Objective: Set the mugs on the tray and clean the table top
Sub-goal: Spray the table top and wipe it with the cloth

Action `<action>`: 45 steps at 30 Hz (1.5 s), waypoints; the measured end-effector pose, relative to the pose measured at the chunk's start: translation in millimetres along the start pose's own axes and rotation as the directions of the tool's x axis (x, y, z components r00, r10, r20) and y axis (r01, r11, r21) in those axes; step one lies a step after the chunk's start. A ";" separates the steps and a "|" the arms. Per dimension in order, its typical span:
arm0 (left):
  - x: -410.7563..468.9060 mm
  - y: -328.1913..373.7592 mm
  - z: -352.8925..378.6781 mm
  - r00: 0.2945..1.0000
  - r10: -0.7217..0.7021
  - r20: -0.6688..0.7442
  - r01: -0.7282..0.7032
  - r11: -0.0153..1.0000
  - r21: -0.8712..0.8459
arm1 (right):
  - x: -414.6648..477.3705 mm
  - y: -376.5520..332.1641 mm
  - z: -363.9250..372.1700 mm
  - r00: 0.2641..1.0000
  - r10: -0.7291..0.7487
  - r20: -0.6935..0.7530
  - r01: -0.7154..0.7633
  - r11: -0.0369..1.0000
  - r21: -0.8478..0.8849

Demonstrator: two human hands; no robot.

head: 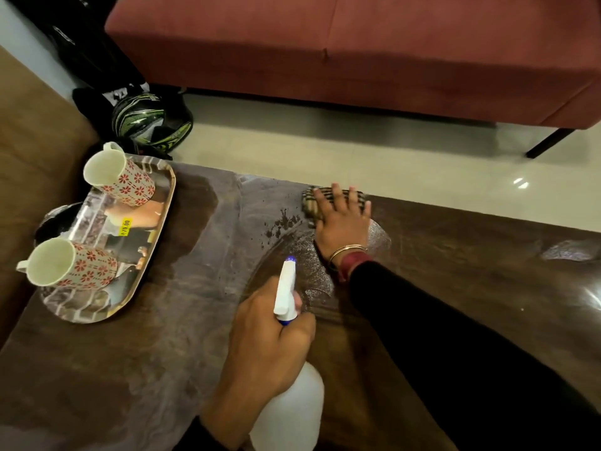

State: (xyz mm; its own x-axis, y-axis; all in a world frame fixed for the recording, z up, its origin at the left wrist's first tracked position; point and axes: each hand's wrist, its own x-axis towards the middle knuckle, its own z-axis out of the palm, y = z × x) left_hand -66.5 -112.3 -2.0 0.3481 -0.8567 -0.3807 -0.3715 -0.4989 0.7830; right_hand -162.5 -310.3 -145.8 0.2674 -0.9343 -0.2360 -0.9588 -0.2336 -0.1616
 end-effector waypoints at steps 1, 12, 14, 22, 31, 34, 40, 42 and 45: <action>1.4 2.5 1.2 1.000 0.025 0.004 -0.025 1.000 0.001 | -12.9 -15.7 7.0 0.995 -0.101 0.022 0.101 0.995 -0.001; 23.5 2.9 -22.3 0.994 0.077 -0.078 -0.075 0.997 0.033 | -111.9 74.6 26.4 0.942 -0.334 -0.008 0.334 0.942 -0.036; 15.7 -12.2 -29.2 0.996 0.032 -0.085 -0.032 0.999 -0.005 | -60.8 81.7 8.7 0.997 -0.020 -0.069 0.023 0.999 0.041; -9.4 -68.9 -59.2 0.990 -0.115 -0.086 0.109 0.991 -0.074 | 49.9 -83.9 1.7 0.994 -0.109 -0.011 0.109 0.994 -0.023; -4.6 -56.9 -98.6 0.994 -0.031 -0.109 0.025 0.998 -0.055 | -133.5 -93.0 49.7 0.696 -0.700 0.158 0.707 0.707 0.022; -0.6 -56.5 -104.1 0.991 -0.040 -0.126 0.032 0.998 -0.058 | -93.9 -52.7 30.6 0.843 -0.532 0.087 0.536 0.843 -0.045; -2.3 -76.8 -98.1 0.996 0.017 -0.088 -0.021 0.999 -0.039 | 47.1 -91.8 3.0 0.993 -0.115 -0.032 0.116 0.993 0.020; -4.1 -80.7 -96.1 0.979 0.037 -0.201 -0.050 0.997 -0.062 | 69.8 -131.4 4.0 0.992 -0.124 -0.037 0.126 0.991 0.038; 3.9 -81.0 -103.9 0.945 0.118 -0.304 -0.125 0.992 -0.002 | 62.2 -180.5 18.2 0.939 -0.344 -0.030 0.343 0.939 -0.037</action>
State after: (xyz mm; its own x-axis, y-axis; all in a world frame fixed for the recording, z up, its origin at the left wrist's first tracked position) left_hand 54.4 -61.6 -15.8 0.5470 -0.8288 -0.1180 -0.4099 -0.3880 0.8255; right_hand 28.9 -321.3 -148.7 0.5779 -0.8044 -0.1376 -0.8119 -0.5496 -0.1969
